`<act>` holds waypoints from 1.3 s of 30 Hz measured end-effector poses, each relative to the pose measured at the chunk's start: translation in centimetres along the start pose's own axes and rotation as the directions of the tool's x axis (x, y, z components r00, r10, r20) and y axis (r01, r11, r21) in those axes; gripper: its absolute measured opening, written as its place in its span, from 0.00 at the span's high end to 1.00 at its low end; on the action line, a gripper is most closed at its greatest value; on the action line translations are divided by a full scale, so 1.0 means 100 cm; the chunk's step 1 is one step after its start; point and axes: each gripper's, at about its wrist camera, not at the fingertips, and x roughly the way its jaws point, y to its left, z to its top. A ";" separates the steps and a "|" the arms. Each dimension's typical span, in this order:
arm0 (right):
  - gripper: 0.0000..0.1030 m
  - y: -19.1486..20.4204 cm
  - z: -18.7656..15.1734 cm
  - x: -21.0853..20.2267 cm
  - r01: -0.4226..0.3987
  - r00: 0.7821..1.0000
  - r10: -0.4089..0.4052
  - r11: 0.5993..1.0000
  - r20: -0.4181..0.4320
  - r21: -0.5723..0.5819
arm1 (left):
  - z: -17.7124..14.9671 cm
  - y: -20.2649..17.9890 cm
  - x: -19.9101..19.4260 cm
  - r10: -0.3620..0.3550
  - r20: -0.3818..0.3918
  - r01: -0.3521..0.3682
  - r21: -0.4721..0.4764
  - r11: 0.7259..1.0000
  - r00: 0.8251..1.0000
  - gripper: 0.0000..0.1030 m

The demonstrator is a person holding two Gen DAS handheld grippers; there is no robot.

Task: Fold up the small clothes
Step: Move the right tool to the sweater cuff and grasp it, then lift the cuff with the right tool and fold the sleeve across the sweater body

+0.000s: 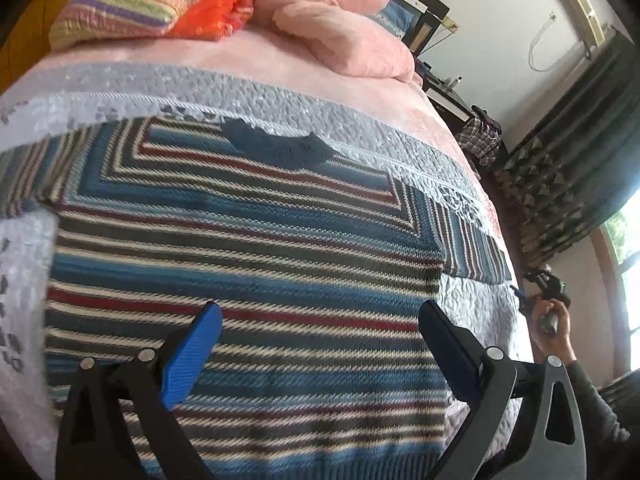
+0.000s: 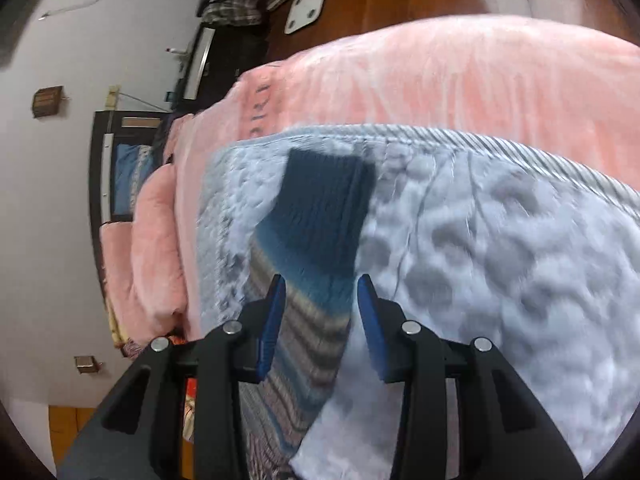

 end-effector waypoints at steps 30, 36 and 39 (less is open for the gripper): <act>0.91 0.132 -0.047 -0.043 0.044 0.991 0.028 0.850 0.129 -0.525 | 0.017 0.048 0.013 -0.103 -0.013 0.097 -0.239 0.966 0.995 0.04; 0.91 0.212 -0.144 -0.065 0.061 0.984 0.085 0.670 0.158 -0.740 | 0.028 0.055 -0.016 -0.034 0.009 0.035 -0.228 0.973 0.999 0.04; 0.91 0.242 -0.195 -0.063 0.063 0.983 0.102 0.581 0.150 -0.811 | 0.032 0.056 -0.026 -0.035 0.006 0.035 -0.205 0.978 0.999 0.04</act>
